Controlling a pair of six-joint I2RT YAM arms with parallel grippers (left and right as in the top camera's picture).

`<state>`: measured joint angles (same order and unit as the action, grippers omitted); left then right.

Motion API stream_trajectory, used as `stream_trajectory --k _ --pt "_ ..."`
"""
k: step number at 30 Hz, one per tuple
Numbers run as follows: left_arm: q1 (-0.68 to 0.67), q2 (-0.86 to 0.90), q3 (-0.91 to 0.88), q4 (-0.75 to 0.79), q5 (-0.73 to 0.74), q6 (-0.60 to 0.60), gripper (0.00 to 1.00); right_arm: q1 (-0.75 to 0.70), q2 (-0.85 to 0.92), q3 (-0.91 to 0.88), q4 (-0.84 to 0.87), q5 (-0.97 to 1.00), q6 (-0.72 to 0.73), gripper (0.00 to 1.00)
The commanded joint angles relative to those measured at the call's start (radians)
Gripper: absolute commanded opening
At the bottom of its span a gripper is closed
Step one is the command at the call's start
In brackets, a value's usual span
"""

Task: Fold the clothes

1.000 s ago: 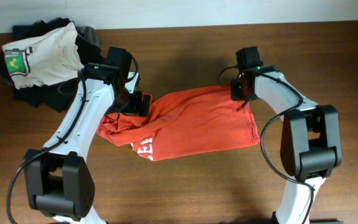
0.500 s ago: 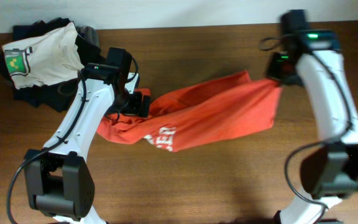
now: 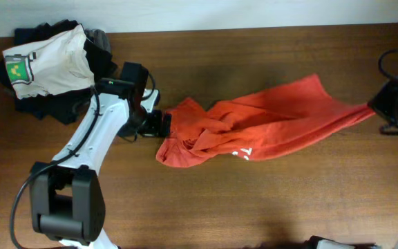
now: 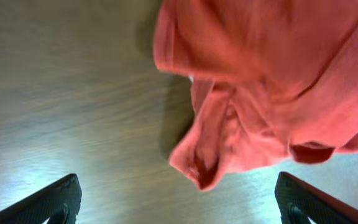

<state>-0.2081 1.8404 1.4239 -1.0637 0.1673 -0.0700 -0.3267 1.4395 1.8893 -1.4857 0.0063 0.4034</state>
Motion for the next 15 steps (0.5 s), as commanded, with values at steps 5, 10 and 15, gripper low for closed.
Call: stream_trajectory --k 5,10,15 --pt "-0.093 0.01 -0.061 0.019 0.234 -0.034 0.99 -0.001 0.007 -0.014 -0.018 -0.006 -0.014 0.04" --pt "-0.215 0.01 -0.062 0.069 0.23 -0.253 0.99 -0.001 0.007 -0.045 -0.003 -0.007 -0.014 0.04" --pt "-0.315 0.01 -0.062 0.206 0.229 -0.389 0.99 0.0 0.007 -0.045 0.002 -0.029 -0.014 0.04"
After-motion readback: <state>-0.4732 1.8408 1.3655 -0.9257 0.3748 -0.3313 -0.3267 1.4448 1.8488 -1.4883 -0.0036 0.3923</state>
